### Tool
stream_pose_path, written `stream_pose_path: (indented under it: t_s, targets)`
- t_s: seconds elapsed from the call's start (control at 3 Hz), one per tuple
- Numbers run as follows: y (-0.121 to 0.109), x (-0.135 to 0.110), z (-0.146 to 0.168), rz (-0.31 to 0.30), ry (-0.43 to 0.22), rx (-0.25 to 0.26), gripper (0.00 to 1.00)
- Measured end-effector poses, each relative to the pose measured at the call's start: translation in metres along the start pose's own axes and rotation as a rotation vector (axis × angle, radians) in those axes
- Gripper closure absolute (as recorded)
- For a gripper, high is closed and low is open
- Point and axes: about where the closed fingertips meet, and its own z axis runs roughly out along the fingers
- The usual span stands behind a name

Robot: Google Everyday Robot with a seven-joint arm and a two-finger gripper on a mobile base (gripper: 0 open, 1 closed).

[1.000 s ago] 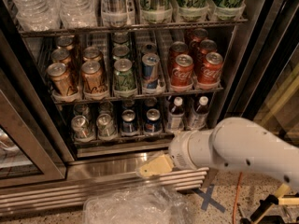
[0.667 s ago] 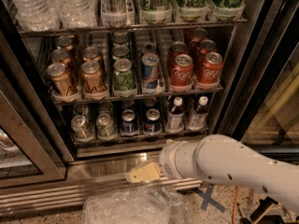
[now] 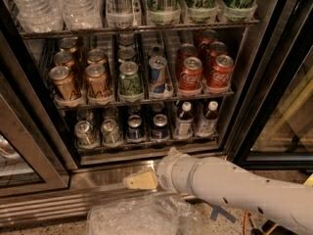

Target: Pick pepsi can from bottom shelf of fridge

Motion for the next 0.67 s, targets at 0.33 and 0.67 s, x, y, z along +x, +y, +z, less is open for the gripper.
stream_pose_path:
  t_s: [0.33,0.67]
  targets:
    - [0.0,0.0,0.0,0.0,0.0,0.0,0.0]
    - [-0.0047,-0.005,0.0079,0.044,-0.044,0.013,0.0]
